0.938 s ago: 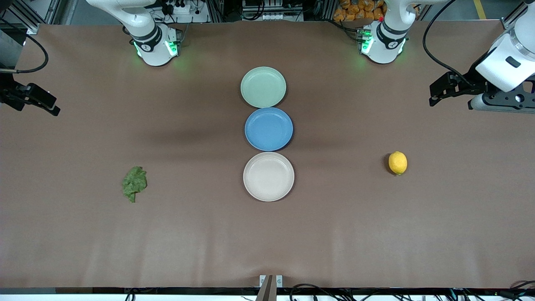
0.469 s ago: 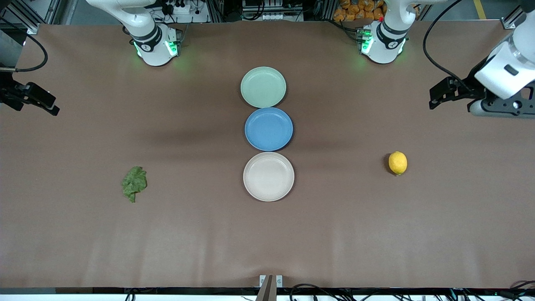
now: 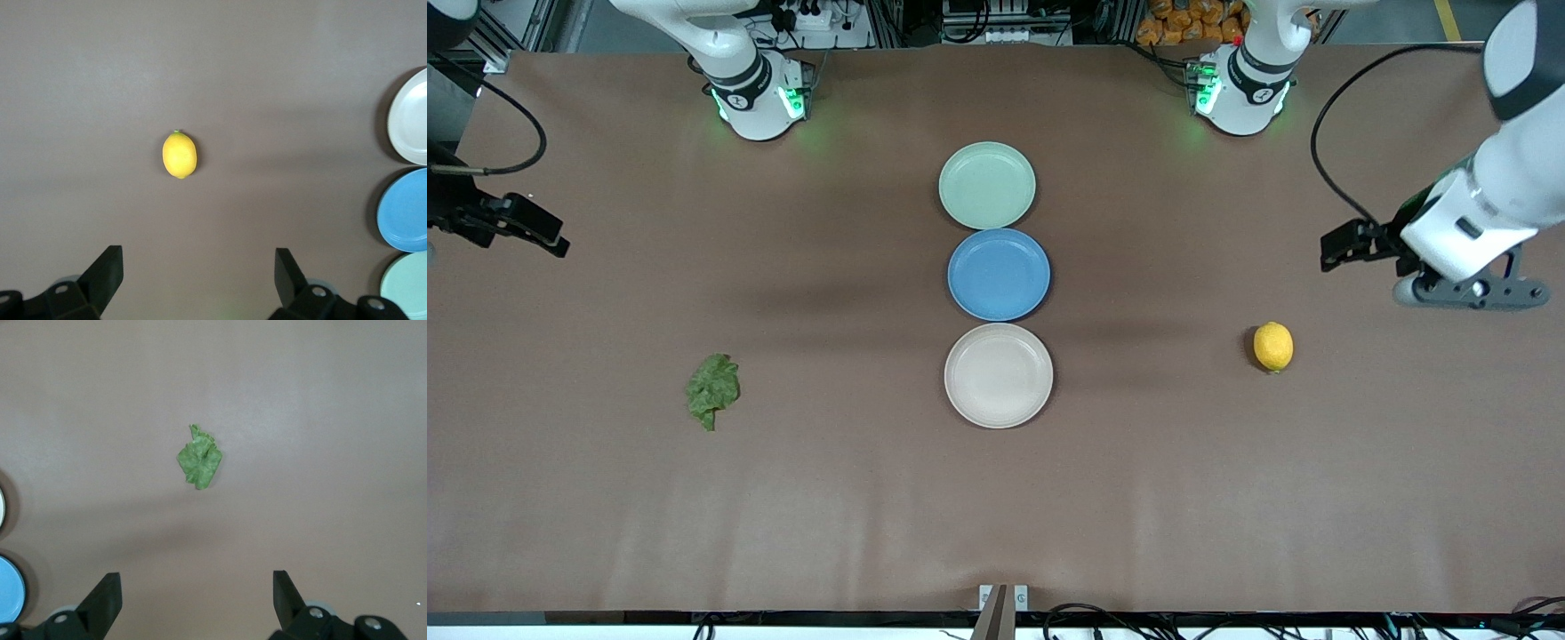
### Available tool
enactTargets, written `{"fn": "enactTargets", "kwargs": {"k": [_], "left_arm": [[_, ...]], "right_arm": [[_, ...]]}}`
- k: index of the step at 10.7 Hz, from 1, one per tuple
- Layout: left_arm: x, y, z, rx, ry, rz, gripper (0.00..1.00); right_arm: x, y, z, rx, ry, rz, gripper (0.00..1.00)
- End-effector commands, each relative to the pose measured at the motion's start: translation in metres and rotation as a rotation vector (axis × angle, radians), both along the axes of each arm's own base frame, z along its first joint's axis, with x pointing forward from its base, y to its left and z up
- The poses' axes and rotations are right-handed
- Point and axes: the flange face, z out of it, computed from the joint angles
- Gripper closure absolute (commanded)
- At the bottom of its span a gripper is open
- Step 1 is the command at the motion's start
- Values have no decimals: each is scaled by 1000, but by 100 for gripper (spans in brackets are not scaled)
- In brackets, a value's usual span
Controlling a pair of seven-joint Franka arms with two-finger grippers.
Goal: Place lemon and lettuce in plates
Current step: 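Move the left gripper toward the yellow lemon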
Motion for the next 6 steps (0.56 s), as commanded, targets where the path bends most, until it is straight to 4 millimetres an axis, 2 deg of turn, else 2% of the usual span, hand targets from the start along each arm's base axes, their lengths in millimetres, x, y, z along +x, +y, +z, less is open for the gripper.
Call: {"fn": "enactTargets", "kwargs": {"k": [1, 3, 6], "left_arm": [[14, 4, -53, 40, 25, -12, 0], [11, 4, -84, 40, 12, -19, 0], [4, 5, -132, 52, 21, -36, 0]], "right_arm": [[2, 1, -7, 1, 5, 11, 0], [5, 1, -13, 0, 5, 11, 0], [10, 1, -31, -2, 0, 12, 0]]}}
